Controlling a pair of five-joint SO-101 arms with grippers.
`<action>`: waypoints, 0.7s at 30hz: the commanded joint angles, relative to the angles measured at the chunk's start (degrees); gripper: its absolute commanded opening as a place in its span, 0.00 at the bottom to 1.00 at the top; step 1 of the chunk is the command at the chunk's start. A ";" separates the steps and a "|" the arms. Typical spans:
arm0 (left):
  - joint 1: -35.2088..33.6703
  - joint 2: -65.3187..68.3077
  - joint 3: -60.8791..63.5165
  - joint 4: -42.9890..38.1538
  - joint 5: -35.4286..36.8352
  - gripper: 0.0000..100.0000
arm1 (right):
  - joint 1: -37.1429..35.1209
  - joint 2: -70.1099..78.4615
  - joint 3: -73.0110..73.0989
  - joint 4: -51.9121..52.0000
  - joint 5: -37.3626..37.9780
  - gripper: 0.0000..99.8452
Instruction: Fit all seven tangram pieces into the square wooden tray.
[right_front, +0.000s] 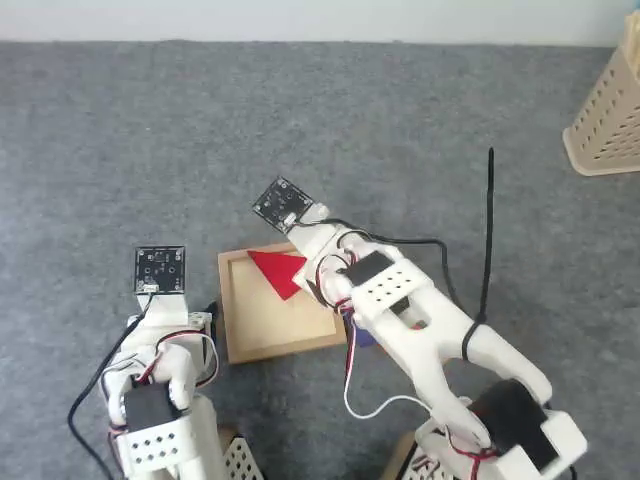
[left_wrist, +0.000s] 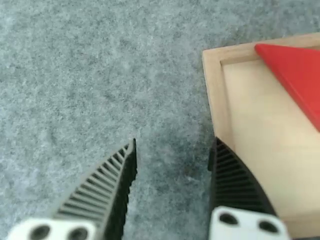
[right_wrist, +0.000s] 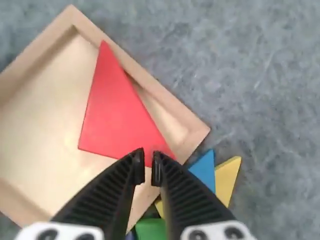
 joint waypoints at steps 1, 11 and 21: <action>-0.26 -0.88 -0.22 0.18 0.53 0.23 | -0.31 -0.75 -0.26 -1.71 -0.79 0.01; -0.26 -0.88 -0.22 0.18 0.53 0.23 | -1.71 10.42 -2.64 -8.84 -1.23 0.01; -0.26 -0.88 -0.22 0.18 0.53 0.23 | -1.80 12.35 -4.75 -9.71 -1.23 0.01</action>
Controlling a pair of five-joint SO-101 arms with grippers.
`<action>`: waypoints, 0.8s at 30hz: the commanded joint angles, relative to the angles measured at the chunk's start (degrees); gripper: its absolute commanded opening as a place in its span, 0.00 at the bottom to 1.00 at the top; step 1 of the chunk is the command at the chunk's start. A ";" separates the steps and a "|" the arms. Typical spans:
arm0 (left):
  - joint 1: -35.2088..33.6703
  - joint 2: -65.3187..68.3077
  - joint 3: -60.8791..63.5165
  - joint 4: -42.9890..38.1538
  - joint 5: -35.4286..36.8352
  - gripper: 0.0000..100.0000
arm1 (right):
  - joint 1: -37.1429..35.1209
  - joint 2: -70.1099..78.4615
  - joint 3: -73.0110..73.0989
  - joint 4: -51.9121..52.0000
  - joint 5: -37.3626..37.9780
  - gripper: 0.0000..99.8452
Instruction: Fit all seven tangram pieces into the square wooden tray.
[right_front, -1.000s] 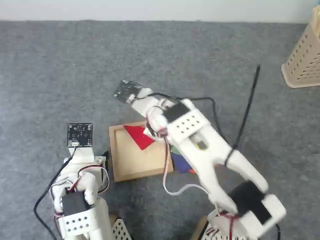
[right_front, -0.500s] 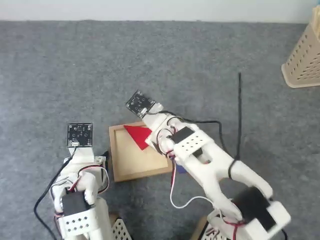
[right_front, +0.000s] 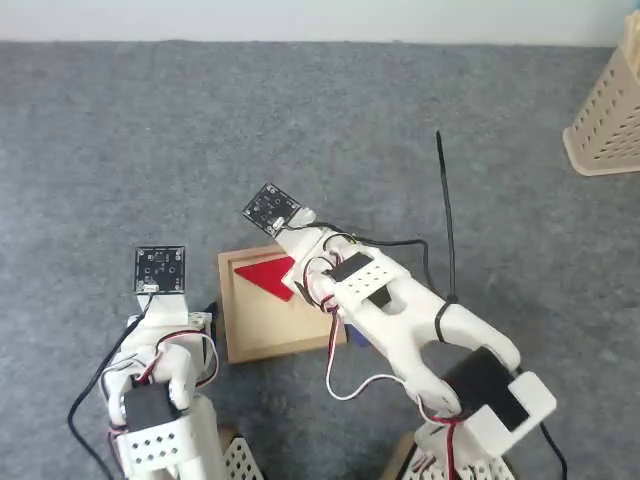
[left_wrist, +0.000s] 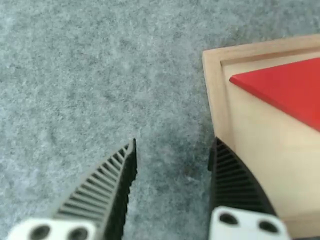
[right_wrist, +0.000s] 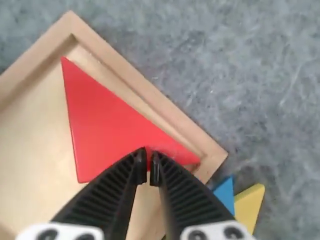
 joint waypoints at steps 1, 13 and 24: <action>-0.26 -0.88 -0.22 0.18 0.53 0.23 | -0.40 -0.22 -1.93 -0.84 -0.44 0.01; -0.26 -0.88 -0.22 0.18 0.53 0.23 | 3.82 -15.52 -1.49 15.25 -0.62 0.01; -0.26 -0.88 -0.22 0.18 0.53 0.23 | 3.91 0.84 -11.52 21.32 -6.15 0.09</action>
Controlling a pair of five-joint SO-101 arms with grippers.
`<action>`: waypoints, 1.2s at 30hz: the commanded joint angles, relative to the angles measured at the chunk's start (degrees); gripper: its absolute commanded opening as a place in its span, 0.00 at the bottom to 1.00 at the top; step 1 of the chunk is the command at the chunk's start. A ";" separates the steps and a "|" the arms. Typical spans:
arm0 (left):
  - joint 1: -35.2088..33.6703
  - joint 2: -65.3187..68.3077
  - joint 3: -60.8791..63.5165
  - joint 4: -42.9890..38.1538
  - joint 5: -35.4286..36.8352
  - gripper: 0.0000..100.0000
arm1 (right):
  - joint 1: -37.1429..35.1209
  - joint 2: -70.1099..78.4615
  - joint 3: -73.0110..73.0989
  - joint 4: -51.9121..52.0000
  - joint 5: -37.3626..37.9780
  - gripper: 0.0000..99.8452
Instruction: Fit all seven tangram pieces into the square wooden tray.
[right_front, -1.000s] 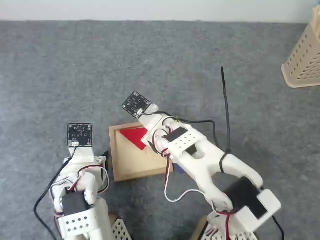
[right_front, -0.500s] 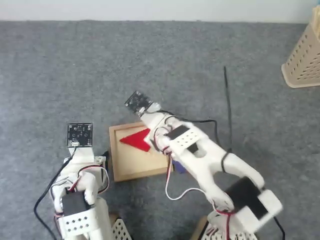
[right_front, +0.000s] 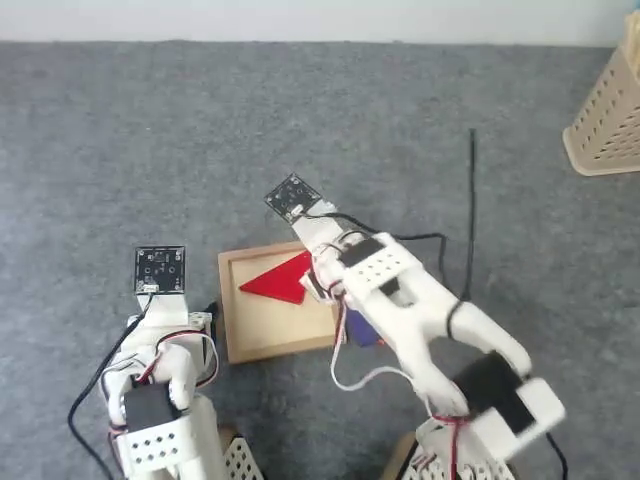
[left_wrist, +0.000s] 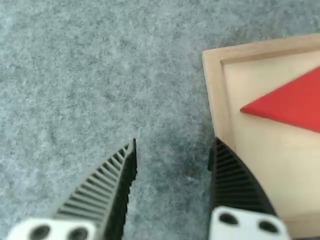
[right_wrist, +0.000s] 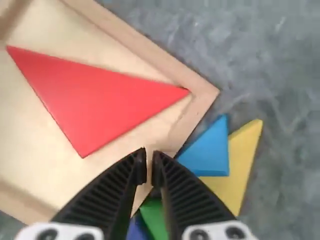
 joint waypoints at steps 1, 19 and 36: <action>-0.26 -0.88 -0.22 0.18 0.53 0.23 | 0.84 2.42 -6.51 2.86 -0.88 0.10; -0.26 -0.88 -0.22 0.18 0.53 0.23 | 1.01 5.85 -11.16 8.57 -0.88 0.11; -0.26 -0.88 -0.22 0.18 0.53 0.23 | 0.92 6.02 -11.08 8.48 -0.88 0.11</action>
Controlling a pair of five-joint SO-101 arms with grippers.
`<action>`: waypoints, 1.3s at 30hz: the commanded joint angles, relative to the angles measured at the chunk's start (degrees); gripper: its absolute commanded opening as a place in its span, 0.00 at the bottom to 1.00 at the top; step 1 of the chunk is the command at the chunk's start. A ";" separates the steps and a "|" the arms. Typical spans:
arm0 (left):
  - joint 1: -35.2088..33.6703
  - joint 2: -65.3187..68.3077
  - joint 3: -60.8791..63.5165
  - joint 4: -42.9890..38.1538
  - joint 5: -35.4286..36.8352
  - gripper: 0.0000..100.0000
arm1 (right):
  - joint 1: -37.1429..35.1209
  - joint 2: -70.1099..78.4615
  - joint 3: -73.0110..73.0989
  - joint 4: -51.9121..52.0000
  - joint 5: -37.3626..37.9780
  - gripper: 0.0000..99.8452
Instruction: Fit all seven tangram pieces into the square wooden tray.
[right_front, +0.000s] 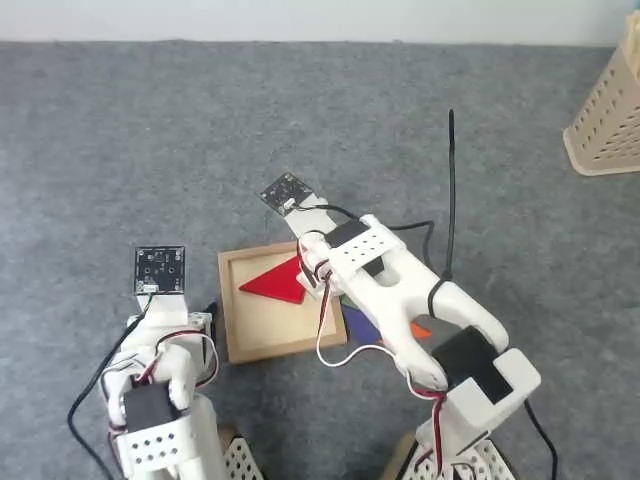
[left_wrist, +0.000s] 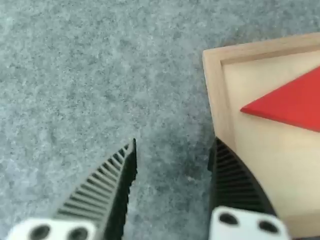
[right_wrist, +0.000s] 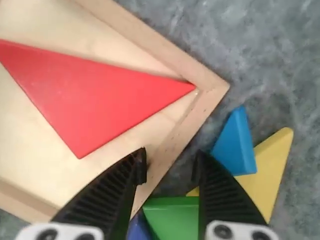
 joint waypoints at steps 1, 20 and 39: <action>-0.26 -0.88 -0.22 0.18 0.53 0.23 | 0.92 -1.01 -2.29 0.40 -0.53 0.08; -0.26 -0.88 -0.22 0.18 0.53 0.23 | 19.12 7.08 -11.25 2.15 -5.01 0.01; -0.26 -0.88 -0.22 0.18 0.53 0.23 | 23.52 -3.38 -12.48 7.96 -6.51 0.13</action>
